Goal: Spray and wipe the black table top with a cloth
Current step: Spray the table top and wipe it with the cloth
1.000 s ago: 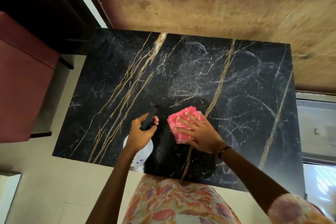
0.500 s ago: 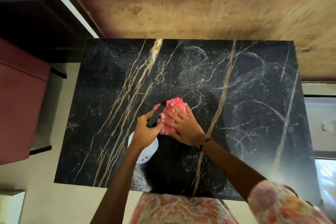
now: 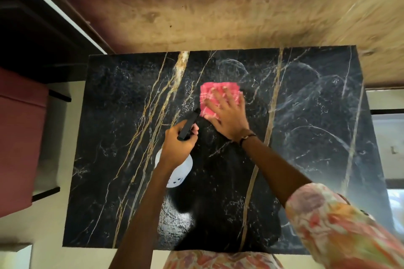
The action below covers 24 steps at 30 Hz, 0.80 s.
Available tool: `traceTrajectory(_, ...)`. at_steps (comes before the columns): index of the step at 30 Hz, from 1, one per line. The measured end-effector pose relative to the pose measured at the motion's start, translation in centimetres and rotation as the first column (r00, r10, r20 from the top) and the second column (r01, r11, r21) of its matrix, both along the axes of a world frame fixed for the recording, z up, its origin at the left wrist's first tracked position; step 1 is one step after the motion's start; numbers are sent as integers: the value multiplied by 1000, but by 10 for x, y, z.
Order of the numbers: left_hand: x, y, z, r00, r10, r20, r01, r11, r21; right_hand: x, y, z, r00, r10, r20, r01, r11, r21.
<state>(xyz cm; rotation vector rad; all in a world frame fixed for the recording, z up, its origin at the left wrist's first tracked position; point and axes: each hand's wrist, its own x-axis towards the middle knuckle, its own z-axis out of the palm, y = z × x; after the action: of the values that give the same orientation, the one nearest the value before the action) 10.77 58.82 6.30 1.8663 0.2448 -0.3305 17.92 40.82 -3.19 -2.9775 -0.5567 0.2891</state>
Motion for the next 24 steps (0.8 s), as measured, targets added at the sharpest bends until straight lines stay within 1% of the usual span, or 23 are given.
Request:
traceTrajectory(2, 9, -3, 1, 1000, -3, -4, 3, 1000, -5, -14, 12, -1, 990, 142, 17, -143, 990, 23)
traceTrajectory(4, 18, -6, 2, 1000, 10, -19, -10, 1000, 5, -30, -5, -5, 956, 291, 41, -292, 956, 13)
traceTrajectory(5, 21, -6, 0, 1000, 13, -25, -13, 1000, 2, -35, -21, -8, 941, 332, 59, -333, 943, 4)
traceTrajectory(6, 25, -5, -2, 999, 18, -30, -18, 1000, -1, -38, -39, -9, 939, 337, 71, -338, 941, -1)
traceTrajectory(8, 32, -3, -7, 999, 39, -38, -39, 999, -4, -30, -75, -6, 967, 241, 82, -242, 970, 2)
traceTrajectory(11, 43, -4, -10, 997, 58, -58, -58, 998, -2, 14, -100, -3, 998, 44, 41, -43, 999, -8)
traceTrajectory(14, 53, -6, -9, 995, 71, -71, -71, 997, -7, 68, -75, 2, 993, -119, -9, 119, 993, 22)
traceTrajectory(16, 61, -7, -7, 995, 62, -73, -63, 998, -12, 91, -42, 0, 992, -127, -5, 127, 992, 9)
traceTrajectory(18, 68, -8, -5, 996, 50, -74, -51, 999, 0, 97, -11, 0, 999, -50, 1, 50, 999, -16)
traceTrajectory(20, 75, -9, -3, 995, 53, -79, -52, 999, 8, 85, -2, -2, 996, 84, 14, -83, 996, -12)
traceTrajectory(22, 80, -8, -1, 996, 57, -72, -57, 998, 7, 67, -23, -6, 972, 232, 35, -231, 973, -29)
traceTrajectory(23, 83, -7, -2, 996, 62, -69, -62, 998, 2, 61, -41, -8, 960, 274, 50, -273, 962, -34)
traceTrajectory(24, 84, -6, -2, 995, 69, -68, -69, 998, -7, 57, -60, -8, 958, 279, 61, -278, 960, -27)
